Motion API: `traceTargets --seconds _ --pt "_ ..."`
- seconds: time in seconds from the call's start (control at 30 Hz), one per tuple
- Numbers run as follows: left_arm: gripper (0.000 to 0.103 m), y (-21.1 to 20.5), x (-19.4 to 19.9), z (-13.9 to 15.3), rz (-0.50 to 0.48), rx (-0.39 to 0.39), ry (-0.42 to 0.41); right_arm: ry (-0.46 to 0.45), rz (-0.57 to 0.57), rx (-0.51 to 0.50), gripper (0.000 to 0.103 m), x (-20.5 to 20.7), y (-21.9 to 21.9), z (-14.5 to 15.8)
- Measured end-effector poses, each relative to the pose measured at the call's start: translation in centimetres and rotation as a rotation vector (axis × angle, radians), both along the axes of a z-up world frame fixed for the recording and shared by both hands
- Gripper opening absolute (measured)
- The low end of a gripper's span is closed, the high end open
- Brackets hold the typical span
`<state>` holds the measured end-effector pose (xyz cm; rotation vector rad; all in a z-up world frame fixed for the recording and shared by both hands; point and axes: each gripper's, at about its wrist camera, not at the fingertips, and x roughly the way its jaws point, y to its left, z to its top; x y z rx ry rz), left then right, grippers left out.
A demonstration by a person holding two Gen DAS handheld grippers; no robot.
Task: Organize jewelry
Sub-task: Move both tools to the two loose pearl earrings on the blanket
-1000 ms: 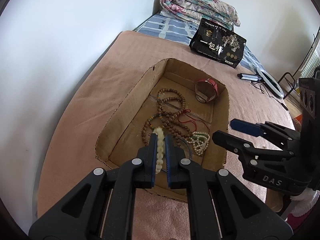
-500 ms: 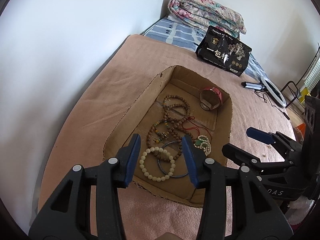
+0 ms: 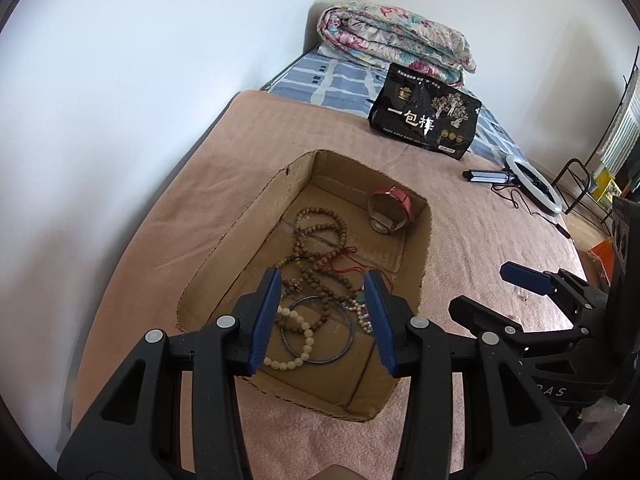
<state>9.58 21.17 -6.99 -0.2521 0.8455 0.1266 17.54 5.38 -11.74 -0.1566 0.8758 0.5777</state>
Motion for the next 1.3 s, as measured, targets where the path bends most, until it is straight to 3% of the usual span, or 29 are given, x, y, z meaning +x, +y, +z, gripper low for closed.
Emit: traceTargets --seconds 0.6,1.3 --pt "0.044 -7.4 0.6 4.3 -0.106 0.089 -0.125 -0.11 -0.133 -0.053 0.098 -1.2 -7.7 2.6" --pt "0.044 -15.4 3.1 3.4 -0.255 0.092 -0.112 -0.155 -0.274 -0.094 0.099 -1.2 -17.3 3.2"
